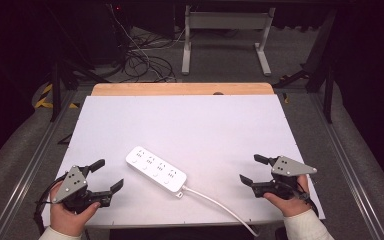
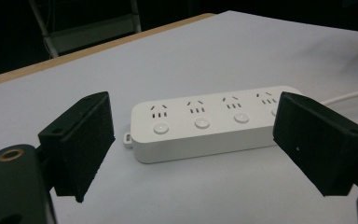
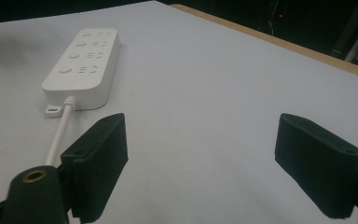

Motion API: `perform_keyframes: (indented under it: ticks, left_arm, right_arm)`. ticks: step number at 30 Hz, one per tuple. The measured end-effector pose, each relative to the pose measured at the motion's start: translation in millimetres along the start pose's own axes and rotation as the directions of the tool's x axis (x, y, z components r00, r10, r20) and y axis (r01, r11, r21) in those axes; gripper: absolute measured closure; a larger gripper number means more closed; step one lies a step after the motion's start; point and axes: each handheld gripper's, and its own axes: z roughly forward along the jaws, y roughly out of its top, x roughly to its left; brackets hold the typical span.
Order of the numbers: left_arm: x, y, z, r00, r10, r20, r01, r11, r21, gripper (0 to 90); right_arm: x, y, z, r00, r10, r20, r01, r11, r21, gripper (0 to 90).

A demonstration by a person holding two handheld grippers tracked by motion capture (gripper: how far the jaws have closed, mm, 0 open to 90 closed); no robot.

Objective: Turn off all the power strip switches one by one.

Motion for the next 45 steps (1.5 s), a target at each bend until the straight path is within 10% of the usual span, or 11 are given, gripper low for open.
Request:
perform_keyframes:
  ticks: [28, 45]
  left_arm:
    - [-8.8, 25.4, -7.0, 0.9987, 0.001, 0.052, -0.002, 0.9999, 0.011, 41.8]
    - [7.0, 45.7, 33.0, 0.9973, -0.022, 0.070, 0.019, 0.9987, 0.047, 51.4]
  right_arm:
    - [1.9, -0.9, 3.2, 0.9998, 0.009, -0.017, -0.009, 1.000, 0.007, 20.8]
    - [3.1, -1.5, 5.1, 0.9997, 0.005, -0.025, -0.004, 1.000, 0.018, 20.8]
